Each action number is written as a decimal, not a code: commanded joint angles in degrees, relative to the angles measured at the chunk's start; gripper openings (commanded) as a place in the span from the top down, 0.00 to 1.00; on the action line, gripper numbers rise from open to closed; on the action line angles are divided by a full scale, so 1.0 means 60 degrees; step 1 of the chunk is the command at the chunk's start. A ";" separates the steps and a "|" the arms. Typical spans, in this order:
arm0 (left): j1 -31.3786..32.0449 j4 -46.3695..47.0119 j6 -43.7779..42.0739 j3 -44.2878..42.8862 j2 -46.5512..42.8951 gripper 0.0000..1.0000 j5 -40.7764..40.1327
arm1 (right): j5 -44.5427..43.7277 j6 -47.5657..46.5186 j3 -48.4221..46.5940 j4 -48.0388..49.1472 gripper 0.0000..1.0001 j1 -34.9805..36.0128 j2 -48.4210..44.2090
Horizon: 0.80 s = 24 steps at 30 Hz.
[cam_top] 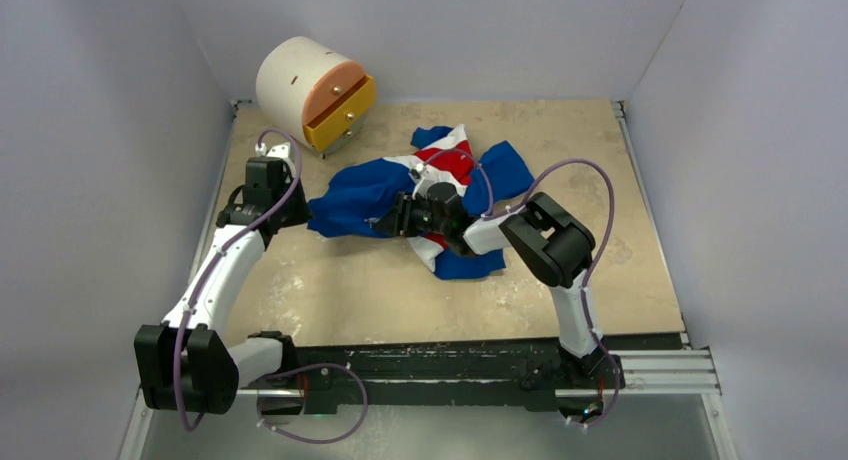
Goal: Zip up the jacket
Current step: Pick up the jacket from the center of the board.
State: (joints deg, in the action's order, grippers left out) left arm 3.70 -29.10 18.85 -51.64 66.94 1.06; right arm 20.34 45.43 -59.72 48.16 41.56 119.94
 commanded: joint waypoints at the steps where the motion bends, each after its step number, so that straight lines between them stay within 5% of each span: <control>1: -0.0090 0.0016 -0.0154 0.0020 -0.0173 1.00 -0.0160 | 0.0212 0.0360 -0.0502 0.0108 0.55 -0.0031 0.0056; 6: -0.0090 0.0017 -0.0154 0.0013 -0.0130 1.00 -0.0153 | 0.0396 0.0359 -0.0670 0.0324 0.48 -0.0024 0.0309; 24: -0.0090 -0.0009 -0.0169 0.0000 -0.0010 1.00 -0.0089 | 0.0380 -0.1561 -0.1428 -0.0741 0.51 0.0051 0.0881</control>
State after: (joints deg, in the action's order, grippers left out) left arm 3.70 -29.67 18.83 -51.64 66.96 1.15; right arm 22.52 41.98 -66.24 46.09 41.63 124.57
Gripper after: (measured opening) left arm 0.028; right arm 0.504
